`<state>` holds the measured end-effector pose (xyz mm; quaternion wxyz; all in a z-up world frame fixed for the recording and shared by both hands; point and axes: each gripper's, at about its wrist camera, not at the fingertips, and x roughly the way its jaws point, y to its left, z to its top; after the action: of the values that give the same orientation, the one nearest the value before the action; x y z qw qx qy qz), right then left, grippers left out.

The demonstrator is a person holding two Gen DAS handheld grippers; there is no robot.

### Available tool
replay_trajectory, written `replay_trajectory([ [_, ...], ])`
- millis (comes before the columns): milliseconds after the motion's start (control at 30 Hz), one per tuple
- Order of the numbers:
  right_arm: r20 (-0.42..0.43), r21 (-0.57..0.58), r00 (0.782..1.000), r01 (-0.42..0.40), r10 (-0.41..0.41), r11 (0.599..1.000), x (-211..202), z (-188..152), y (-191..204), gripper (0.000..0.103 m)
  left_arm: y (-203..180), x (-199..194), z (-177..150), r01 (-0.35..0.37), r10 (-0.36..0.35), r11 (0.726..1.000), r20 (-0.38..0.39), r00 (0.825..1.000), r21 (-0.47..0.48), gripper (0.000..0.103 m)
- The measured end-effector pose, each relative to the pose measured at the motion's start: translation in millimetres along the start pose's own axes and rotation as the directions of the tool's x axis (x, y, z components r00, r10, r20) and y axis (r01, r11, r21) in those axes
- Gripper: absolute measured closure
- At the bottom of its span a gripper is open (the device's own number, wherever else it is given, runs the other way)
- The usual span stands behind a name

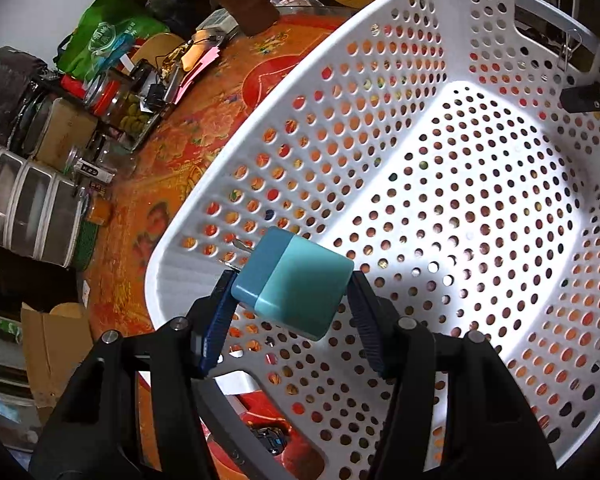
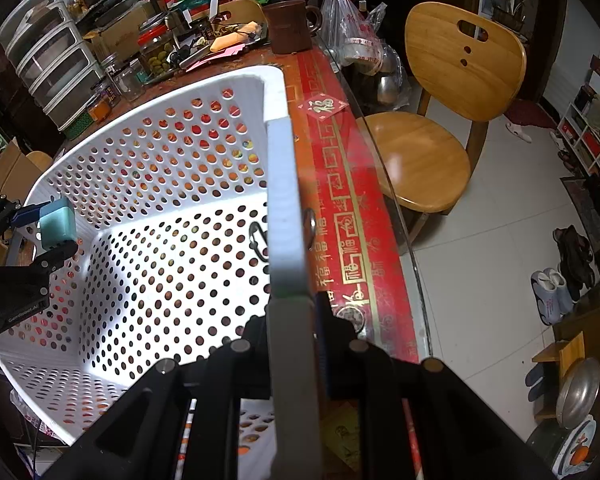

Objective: Organize rigid objects
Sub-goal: 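Carry the light-blue power bank with the left tool and drop it into the basket, then grasp a white square charger with the left tool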

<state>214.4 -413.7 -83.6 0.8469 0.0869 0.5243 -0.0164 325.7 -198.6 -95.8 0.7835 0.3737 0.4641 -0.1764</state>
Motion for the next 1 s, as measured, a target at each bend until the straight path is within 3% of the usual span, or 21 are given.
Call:
replay_trajectory([
  [67, -0.001, 0.000, 1.000, 0.001, -0.001, 1.000, 0.3, 0.3, 0.1, 0.089, -3.0, -7.0, -2.7, 0.007, -0.007, 1.000, 0.023, 1.000, 0.007, 0.045],
  [167, -0.002, 0.002, 1.000, 0.001, -0.001, 1.000, 0.4, 0.6, -0.1, 0.089, -3.4, -22.9, -7.2, -0.015, 0.014, 1.000, 0.096, 0.995, 0.011, 0.018],
  [267, -0.003, 0.003, 1.000, 0.006, -0.006, 1.000, 0.8, 1.2, -0.6, 0.089, 12.1, -48.5, -15.2, 0.008, 0.000, 0.999, 0.180, 0.984, -0.039, 0.015],
  [333, -0.004, 0.002, 1.000, 0.008, -0.008, 1.000, 1.1, 1.2, -0.4, 0.089, 36.1, -72.7, -25.4, -0.003, 0.029, 0.994, 0.244, 0.969, -0.108, 0.015],
  [400, -0.005, 0.001, 1.000, 0.009, -0.009, 1.000, 1.2, 1.2, -1.1, 0.089, 65.8, -90.3, -39.2, -0.020, 0.071, 0.983, 0.283, 0.956, -0.181, 0.000],
  [433, -0.005, 0.001, 1.000, 0.008, -0.008, 1.000, 1.1, 1.1, -1.4, 0.089, 84.5, -94.7, -48.0, -0.036, 0.100, 0.974, 0.285, 0.953, -0.223, 0.000],
  [500, -0.006, 0.000, 1.000, 0.006, -0.006, 1.000, 1.2, 1.4, -1.6, 0.089, 123.7, -86.3, -66.1, -0.067, 0.141, 0.951, 0.232, 0.962, -0.302, 0.001],
  [600, -0.008, -0.001, 1.000, 0.005, -0.005, 1.000, 1.1, 1.6, -1.3, 0.089, 186.1, -40.6, -101.3, -0.084, 0.152, 0.896, 0.123, 0.981, -0.436, 0.001],
  [700, -0.008, -0.001, 1.000, 0.001, -0.001, 1.000, 0.9, 1.6, -1.8, 0.089, 232.7, 28.1, -138.7, -0.067, 0.066, 0.827, -0.023, 0.998, -0.558, 0.001],
  [767, -0.006, 0.001, 1.000, 0.000, 0.000, 1.000, 0.8, 1.5, -2.1, 0.089, 247.3, 69.6, -159.3, -0.080, 0.024, 0.798, -0.101, 0.995, -0.598, 0.005],
  [800, -0.006, 0.004, 1.000, -0.004, 0.004, 1.000, 0.7, 1.4, -2.4, 0.089, 252.7, 87.1, -169.9, -0.090, 0.005, 0.781, -0.138, 0.990, -0.618, 0.012],
  [833, -0.005, 0.005, 1.000, -0.006, 0.006, 1.000, 0.5, 1.1, -2.4, 0.089, 256.7, 100.6, -180.9, -0.079, -0.025, 0.759, -0.150, 0.988, -0.647, 0.015],
  [900, -0.006, 0.005, 1.000, -0.005, 0.005, 1.000, 0.6, 1.5, -3.1, 0.089, 262.1, 113.0, -192.2, 0.003, -0.102, 0.714, -0.101, 0.990, -0.700, 0.013],
  [1000, -0.010, 0.004, 1.000, -0.001, 0.001, 1.000, 1.0, 2.0, -3.6, 0.089, 265.8, 124.4, -194.8, 0.018, -0.119, 0.702, -0.093, 0.989, -0.712, 0.013],
])
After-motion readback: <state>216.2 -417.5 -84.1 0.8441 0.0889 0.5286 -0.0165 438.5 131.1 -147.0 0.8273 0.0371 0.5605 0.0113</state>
